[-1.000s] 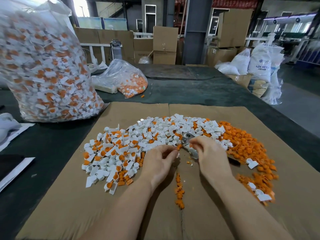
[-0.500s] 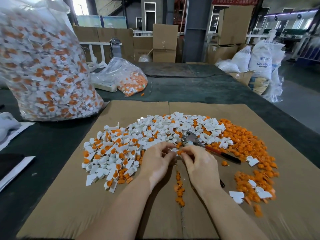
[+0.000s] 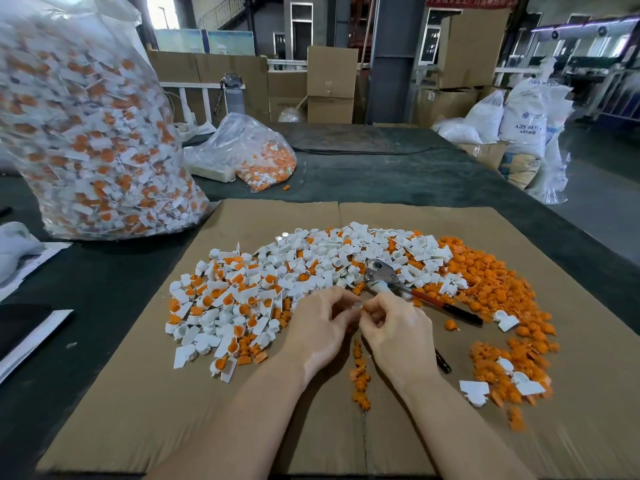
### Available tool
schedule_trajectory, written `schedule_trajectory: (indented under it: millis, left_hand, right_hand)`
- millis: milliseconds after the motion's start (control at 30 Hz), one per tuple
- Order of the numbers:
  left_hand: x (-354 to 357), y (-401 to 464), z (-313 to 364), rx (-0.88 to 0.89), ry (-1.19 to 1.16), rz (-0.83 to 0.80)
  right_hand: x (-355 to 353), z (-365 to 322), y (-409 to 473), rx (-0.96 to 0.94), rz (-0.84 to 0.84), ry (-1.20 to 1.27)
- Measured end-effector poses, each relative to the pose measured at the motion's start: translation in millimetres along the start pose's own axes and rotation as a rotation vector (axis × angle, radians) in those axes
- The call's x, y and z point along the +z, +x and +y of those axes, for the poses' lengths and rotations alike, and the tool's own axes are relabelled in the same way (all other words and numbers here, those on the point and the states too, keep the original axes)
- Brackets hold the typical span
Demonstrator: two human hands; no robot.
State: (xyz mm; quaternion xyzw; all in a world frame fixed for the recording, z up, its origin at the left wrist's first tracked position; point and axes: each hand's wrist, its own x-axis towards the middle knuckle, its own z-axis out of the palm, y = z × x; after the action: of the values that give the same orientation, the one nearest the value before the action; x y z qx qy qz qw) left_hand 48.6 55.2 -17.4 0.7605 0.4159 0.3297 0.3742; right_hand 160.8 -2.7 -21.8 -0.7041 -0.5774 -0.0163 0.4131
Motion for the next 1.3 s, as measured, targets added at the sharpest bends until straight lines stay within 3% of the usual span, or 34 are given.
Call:
schedule_trajectory:
  millis: [167,333,1300]
  left_hand:
    - [-3.2,1.7,-3.7,-0.092,-0.23,0.042]
    - [-4.2,1.6,-6.5,-0.104,-0.33,0.041]
    - [-3.0,3.4,-3.0,-0.056,-0.216,0.029]
  right_hand:
    - [-3.2,1.8,0.5,0.028,-0.017,0.189]
    - [-5.3,0.9,0.8,-0.058,-0.011,0.169]
    - [-4.7,0.9,1.8,-0.11,-0.037,0.102]
